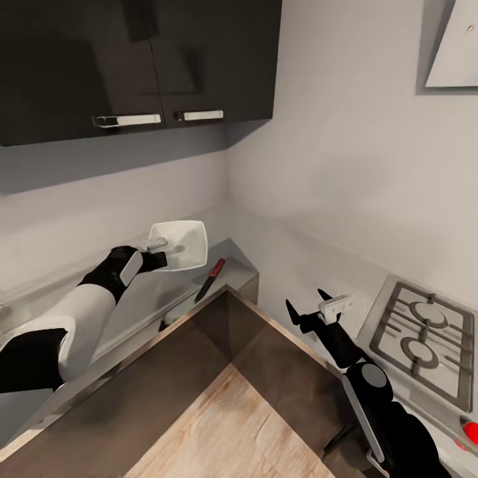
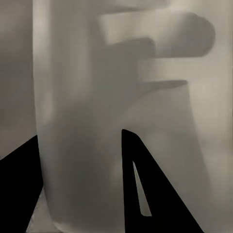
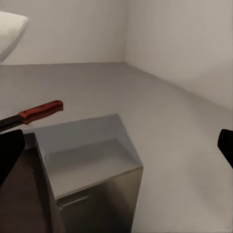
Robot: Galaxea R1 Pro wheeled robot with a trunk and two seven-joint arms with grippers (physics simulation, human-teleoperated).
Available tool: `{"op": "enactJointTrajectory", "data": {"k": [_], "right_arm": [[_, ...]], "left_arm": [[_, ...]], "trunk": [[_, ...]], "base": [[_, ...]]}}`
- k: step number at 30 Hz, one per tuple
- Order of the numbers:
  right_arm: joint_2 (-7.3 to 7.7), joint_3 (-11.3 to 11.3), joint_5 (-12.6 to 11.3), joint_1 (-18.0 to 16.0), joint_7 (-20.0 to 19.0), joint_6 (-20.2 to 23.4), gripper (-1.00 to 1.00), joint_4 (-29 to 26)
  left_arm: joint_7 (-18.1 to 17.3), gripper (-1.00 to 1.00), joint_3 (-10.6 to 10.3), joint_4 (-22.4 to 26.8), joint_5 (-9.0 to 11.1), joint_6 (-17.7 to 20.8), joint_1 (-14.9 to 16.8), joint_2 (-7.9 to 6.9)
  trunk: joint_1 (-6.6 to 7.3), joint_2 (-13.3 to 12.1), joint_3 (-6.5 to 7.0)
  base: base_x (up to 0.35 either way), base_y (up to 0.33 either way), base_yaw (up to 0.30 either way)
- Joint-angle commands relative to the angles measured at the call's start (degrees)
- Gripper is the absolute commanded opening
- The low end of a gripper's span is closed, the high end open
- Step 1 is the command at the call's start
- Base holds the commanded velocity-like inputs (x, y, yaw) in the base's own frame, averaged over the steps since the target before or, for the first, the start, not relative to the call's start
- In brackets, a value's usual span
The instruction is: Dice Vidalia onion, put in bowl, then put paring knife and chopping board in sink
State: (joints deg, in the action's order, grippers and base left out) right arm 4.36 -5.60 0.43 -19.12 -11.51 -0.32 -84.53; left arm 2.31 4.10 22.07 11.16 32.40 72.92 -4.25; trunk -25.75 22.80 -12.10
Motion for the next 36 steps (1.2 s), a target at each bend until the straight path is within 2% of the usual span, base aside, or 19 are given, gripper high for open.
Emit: {"op": "enactJointTrajectory", "data": {"k": [1, 2, 3, 4, 5, 6, 7, 13, 18, 22, 29, 36], "right_arm": [[0.03, 0.0, 0.0, 0.0, -0.1, 0.0, 1.00, 0.0], [0.03, 0.0, 0.0, 0.0, -0.1, 0.0, 1.00, 0.0], [0.03, 0.0, 0.0, 0.0, -0.1, 0.0, 1.00, 0.0], [0.03, 0.0, 0.0, 0.0, -0.1, 0.0, 1.00, 0.0], [0.05, 0.0, 0.0, 0.0, -0.1, 0.0, 1.00, 0.0], [0.04, 0.0, 0.0, 0.0, -0.1, 0.0, 1.00, 0.0], [0.04, 0.0, 0.0, 0.0, -0.1, 0.0, 1.00, 0.0], [0.03, 0.0, 0.1, 0.0, -0.1, 0.0, 1.00, 0.0], [0.03, 0.0, 0.1, 0.0, -0.1, 0.0, 1.00, 0.0], [0.03, 0.0, 0.1, 0.0, -0.1, 0.0, 1.00, 0.0], [0.03, 0.0, 0.0, 0.0, -0.1, 0.0, 1.00, 0.0], [0.03, 0.0, 0.1, 0.0, -0.1, -0.1, 1.00, 0.0]], "left_arm": [[0.2, -1.00, 0.2, 0.1, 0.6, -0.1, 0.0, 0.02], [0.2, -1.00, 0.2, 0.0, 0.6, -1.4, -0.2, 0.02], [-1.3, -1.00, 0.2, 0.0, 0.6, -7.5, -1.9, 0.03], [-2.4, -1.00, 0.2, 0.0, 0.5, -10.5, -2.8, 0.01], [-3.8, -1.00, 0.2, 0.0, 0.5, -13.3, -3.5, -0.06], [-4.6, -1.00, 0.2, 0.0, 0.5, -14.5, -3.8, -0.10], [-7.9, -1.00, 0.2, 0.0, 0.5, -17.8, -4.8, -0.18], [-11.1, -1.00, 0.1, 1.7, 0.5, -22.9, -6.3, -0.17], [-11.4, -1.00, 0.0, 4.0, 0.5, -24.2, -7.1, -0.07], [-11.7, -1.00, 0.0, 5.3, 0.4, -23.8, -7.6, -0.11], [-12.5, -1.00, 0.0, 10.8, 0.4, -15.6, -7.7, -0.14], [-12.5, -1.00, -0.1, 14.1, 0.4, -12.5, -7.7, -0.14]], "trunk": [[-0.03, 0.1, -0.18], [-0.03, 0.1, -0.24], [-0.03, 0.1, -0.30], [-0.03, 0.1, -0.37], [-0.03, 0.1, -0.43], [-0.03, 0.1, -0.50], [-0.03, 0.1, -0.56], [-0.03, 0.1, -0.94], [-0.03, 0.1, -1.26], [-0.03, 0.1, -1.48], [-0.03, 0.1, -1.54], [-0.03, 0.1, -1.54]], "base": [[0.000, 0.000, 0.193], [0.000, 0.000, 0.193], [0.000, 0.000, 0.194], [0.000, 0.000, 0.195], [0.000, 0.000, 0.195], [0.000, 0.000, 0.196], [0.000, 0.000, 0.197], [0.000, 0.000, 0.198], [0.000, 0.000, 0.198], [0.000, 0.000, 0.172], [-0.152, 0.000, 0.027], [-0.318, 0.000, 0.001]]}}
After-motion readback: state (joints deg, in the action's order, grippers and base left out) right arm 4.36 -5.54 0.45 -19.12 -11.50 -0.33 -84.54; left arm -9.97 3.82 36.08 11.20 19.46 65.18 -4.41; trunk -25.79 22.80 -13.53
